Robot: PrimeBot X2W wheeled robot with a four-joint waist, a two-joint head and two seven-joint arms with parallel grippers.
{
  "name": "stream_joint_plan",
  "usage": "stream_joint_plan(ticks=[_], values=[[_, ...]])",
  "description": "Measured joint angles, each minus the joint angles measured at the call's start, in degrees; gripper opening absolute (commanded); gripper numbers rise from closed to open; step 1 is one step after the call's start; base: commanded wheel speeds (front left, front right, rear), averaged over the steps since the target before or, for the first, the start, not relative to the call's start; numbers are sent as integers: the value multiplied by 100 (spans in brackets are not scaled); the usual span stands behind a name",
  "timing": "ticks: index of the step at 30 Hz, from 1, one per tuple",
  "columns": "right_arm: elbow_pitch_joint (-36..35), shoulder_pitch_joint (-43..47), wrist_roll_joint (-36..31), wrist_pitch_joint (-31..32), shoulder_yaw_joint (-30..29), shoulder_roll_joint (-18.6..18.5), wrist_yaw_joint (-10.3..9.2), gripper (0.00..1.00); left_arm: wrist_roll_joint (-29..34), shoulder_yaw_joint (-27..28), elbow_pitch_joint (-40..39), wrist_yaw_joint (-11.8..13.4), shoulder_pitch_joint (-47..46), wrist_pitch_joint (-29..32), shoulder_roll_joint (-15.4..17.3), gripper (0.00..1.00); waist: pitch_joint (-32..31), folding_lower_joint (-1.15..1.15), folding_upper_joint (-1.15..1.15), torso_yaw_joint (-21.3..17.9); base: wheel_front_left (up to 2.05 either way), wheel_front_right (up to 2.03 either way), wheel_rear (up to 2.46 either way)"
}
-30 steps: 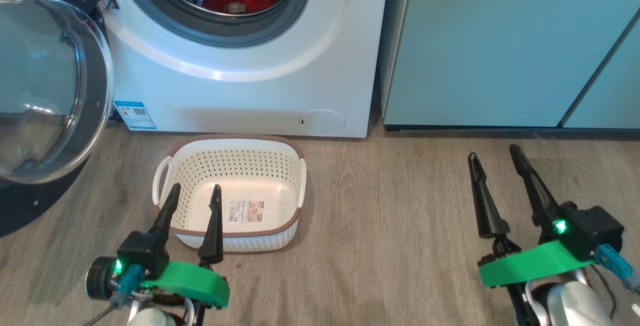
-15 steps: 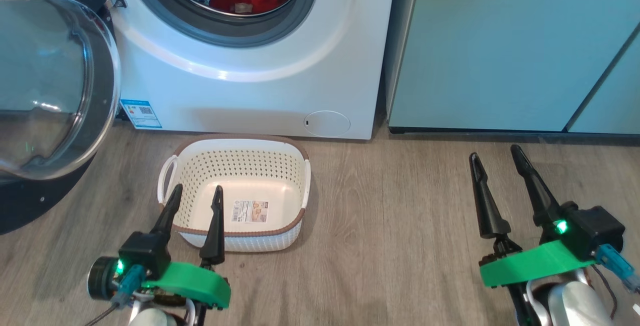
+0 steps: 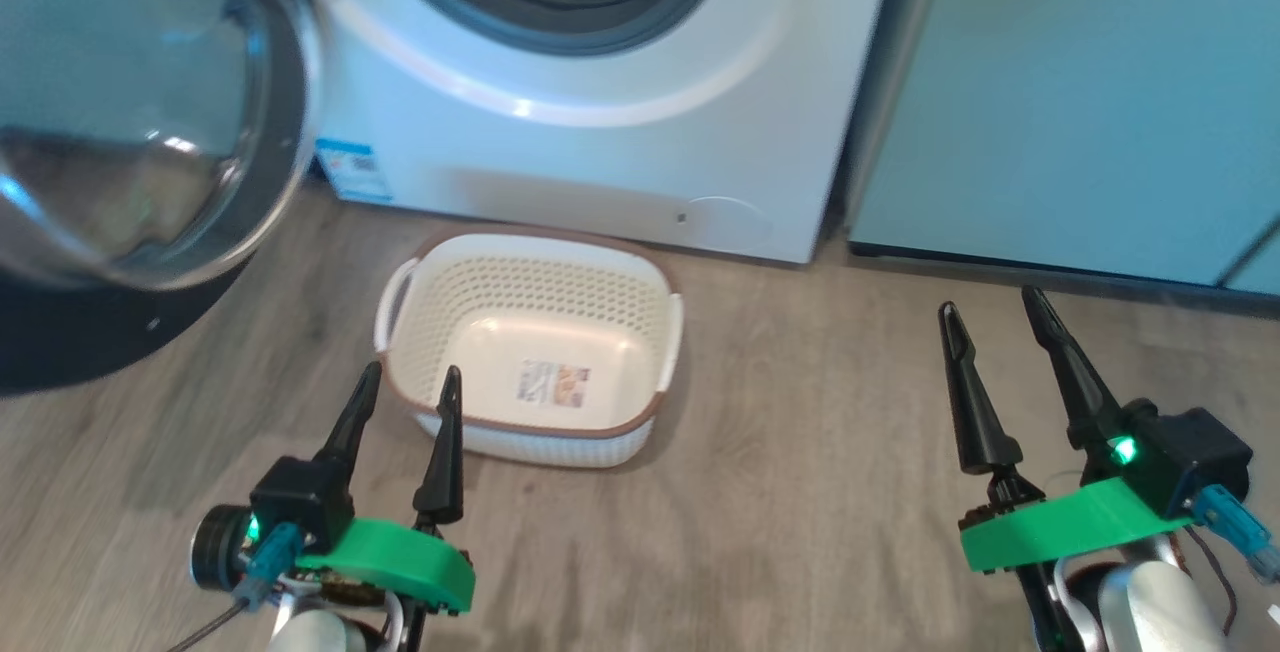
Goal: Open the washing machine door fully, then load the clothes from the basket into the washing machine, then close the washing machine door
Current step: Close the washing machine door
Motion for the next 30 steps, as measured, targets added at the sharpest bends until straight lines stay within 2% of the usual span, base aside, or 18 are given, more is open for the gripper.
stream_joint_plan(ticks=[17, 20, 24, 30], values=[[230, 1, 178, -67, 226, 0, 0, 100, 71, 80, 48, 12, -26, 1, 42, 100, -46, 0, 0, 1912, 0, 0, 0], [285, -19, 211, -112, 446, 1, 0, 100, 88, 248, -88, 113, 61, 1, 49, 100, -87, 0, 0, 2197, 0, 0, 0], [458, -209, 211, -113, 748, 1, 0, 100, 88, 437, -320, 224, 257, 1, 60, 100, -75, 0, 0, 2369, 0, 0, 0], [669, -520, 270, -116, 938, 0, 0, 100, 88, 597, -548, 314, 487, 1, 59, 100, -87, 0, 0, 2386, 0, 0, 0]])
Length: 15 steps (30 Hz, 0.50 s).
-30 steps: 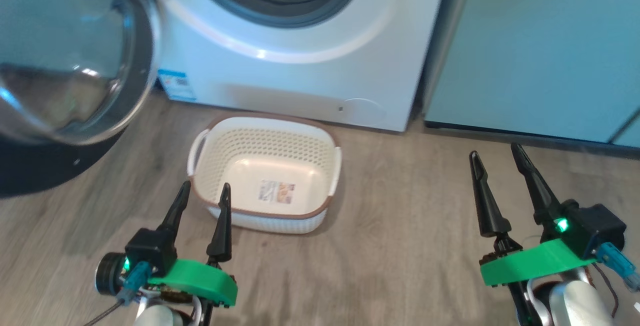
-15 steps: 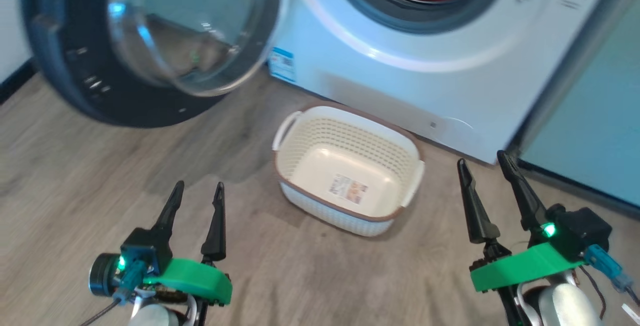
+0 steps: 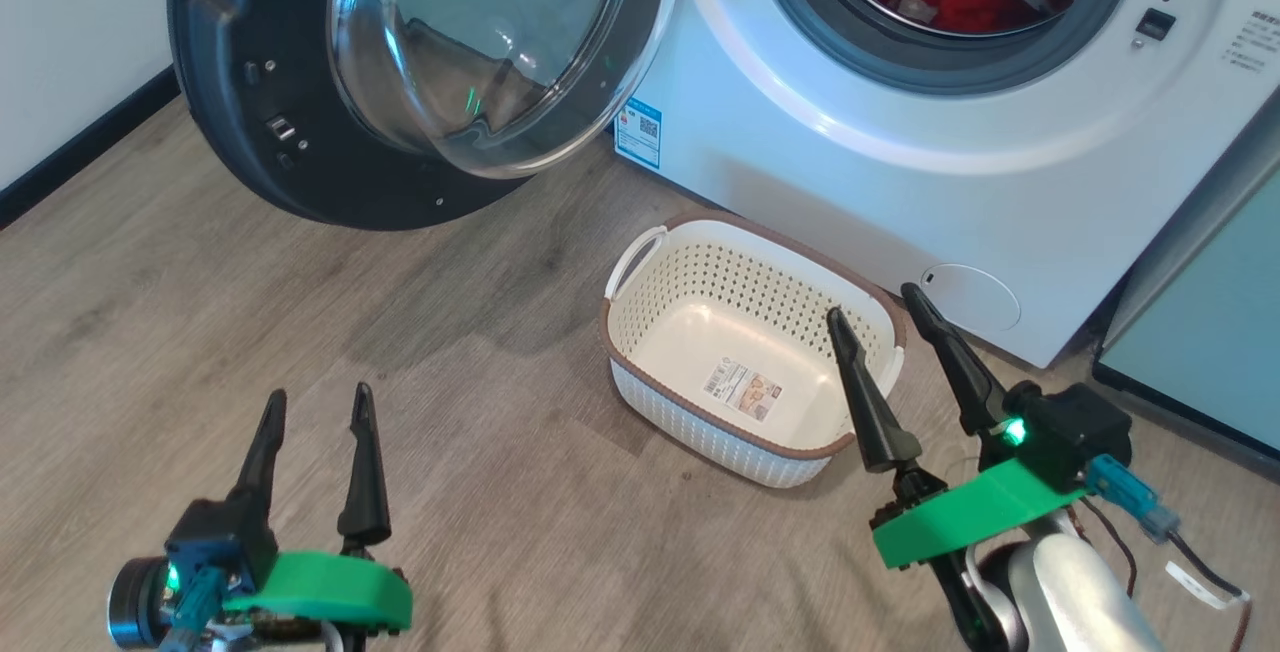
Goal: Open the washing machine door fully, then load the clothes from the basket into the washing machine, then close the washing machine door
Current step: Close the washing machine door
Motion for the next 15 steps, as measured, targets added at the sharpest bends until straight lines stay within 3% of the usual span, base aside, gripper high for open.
stream_joint_plan(ticks=[15], values=[[122, -13, 35, -57, 31, 0, 0, 100, 0, 14, -60, 42, 52, 0, -8, 100, -62, 0, 0, -44, 0, 0, 0]])
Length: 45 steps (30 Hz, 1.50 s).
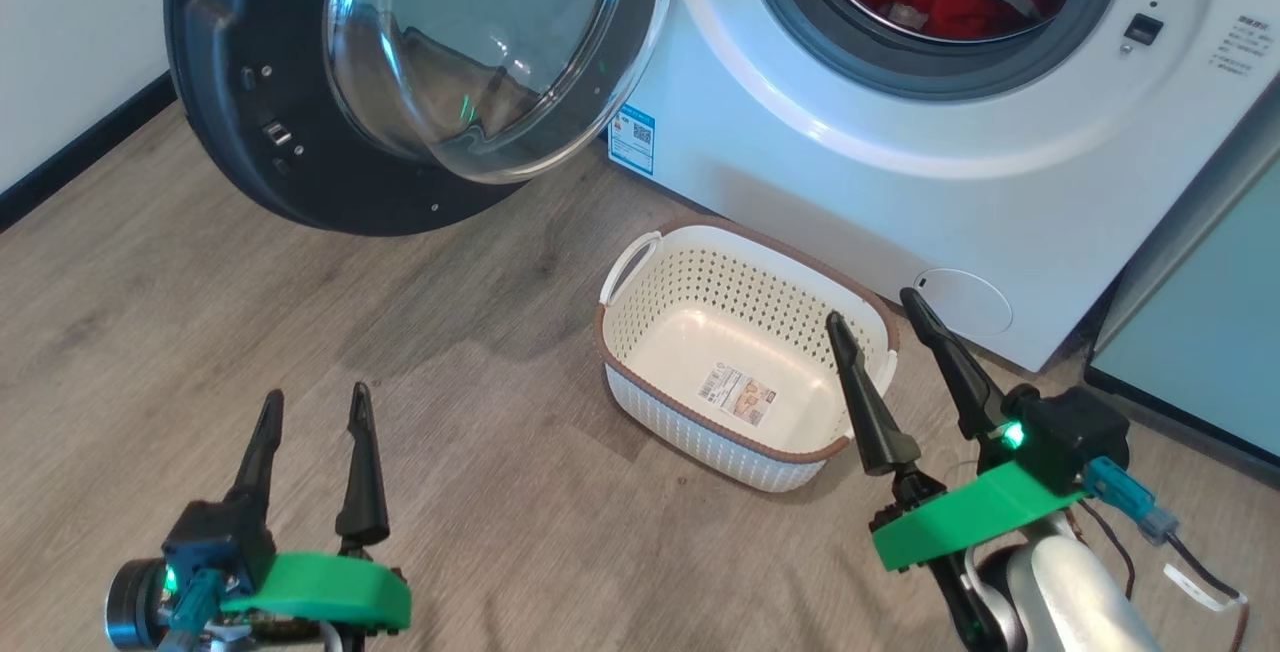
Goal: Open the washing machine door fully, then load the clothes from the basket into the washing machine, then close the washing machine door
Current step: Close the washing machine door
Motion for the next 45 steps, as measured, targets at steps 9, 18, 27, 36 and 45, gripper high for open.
stream_joint_plan(ticks=[9, 18, 27, 36, 45], values=[[0, 2, -1, -1, 0, 0, 0, 100, 0, 14, -18, -7, -1, 0, -4, 100, 10, 0, 0, 6, 0, 0, 0], [-26, 2, -102, -1, -36, 0, 0, 100, 0, 14, -246, -74, -12, 0, -15, 0, 143, 0, 0, 20, 0, 0, 0], [-689, 2, -550, 369, -327, -3, 0, 100, -83, 937, -664, -345, -785, -1, 587, 0, 641, 0, 0, 27, 0, 0, 0], [-1438, -385, -1084, 992, -205, -12, 0, 100, -787, 2292, 291, -815, -2602, 24, 2203, 0, 1523, 1, 0, -324, 0, 0, 0], [-1656, -551, -1335, 1188, -154, -49, 0, 100, -1332, 2718, 2839, -970, -5064, 213, 3376, 0, 2258, 1, 0, -795, 0, 0, 0]])
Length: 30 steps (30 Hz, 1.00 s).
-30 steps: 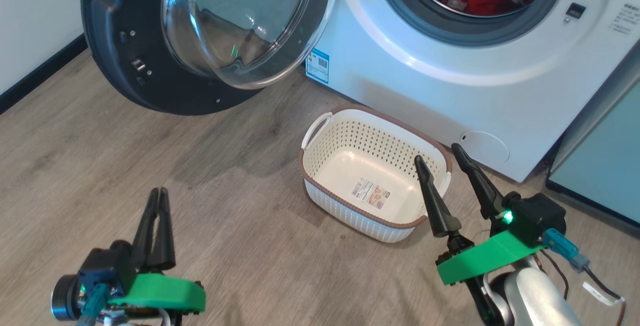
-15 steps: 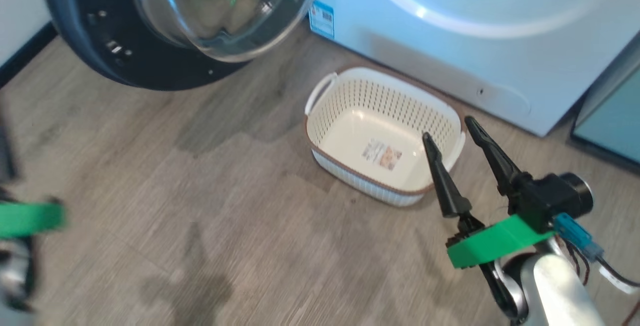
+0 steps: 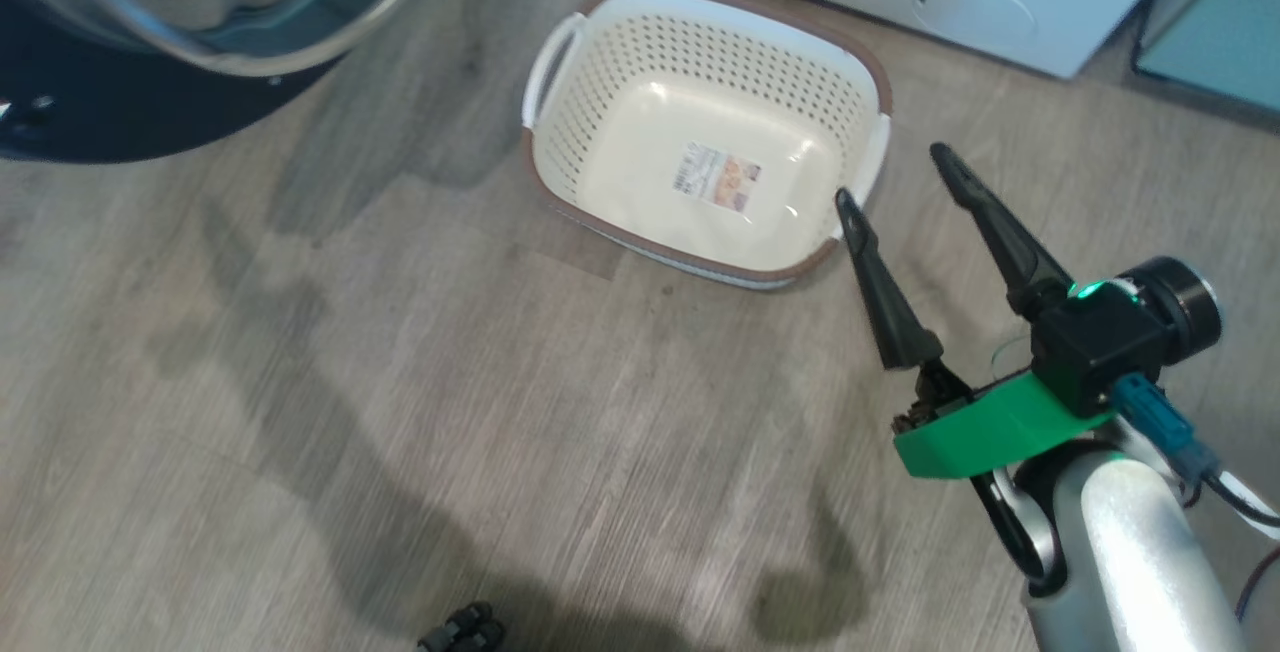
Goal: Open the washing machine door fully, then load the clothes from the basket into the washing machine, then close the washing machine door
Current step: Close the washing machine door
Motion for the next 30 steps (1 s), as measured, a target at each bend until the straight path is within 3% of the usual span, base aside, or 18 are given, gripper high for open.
stream_joint_plan(ticks=[7, 8, 15, 22, 30], values=[[3, -115, -19, -8, 70, -4, 0, 100, -681, 131, 2029, -93, -1072, 697, 55, 0, 234, 0, 0, -323, 0, 0, 0], [3, -115, -19, -8, 70, -4, 0, 100, -681, 131, 2029, -93, -1072, 697, 55, 0, 234, 0, 0, -323, 0, 0, 0], [4, -181, 71, -56, 124, -5, 0, 100, -1831, 999, 3507, -30, -1887, 1719, -40, 0, 255, -1, 0, -515, 0, 0, 0], [63, -219, 80, -114, 122, -5, 0, 100, -2470, 1528, 4138, 29, -2330, 2271, -48, 0, 231, -1, 0, -584, 0, 0, 0], [78, -219, 89, -132, 116, -5, 0, 100, -2573, 1508, 4399, 64, -2410, 2939, -80, 0, 183, -1, 0, -602, 0, 0, 0]])
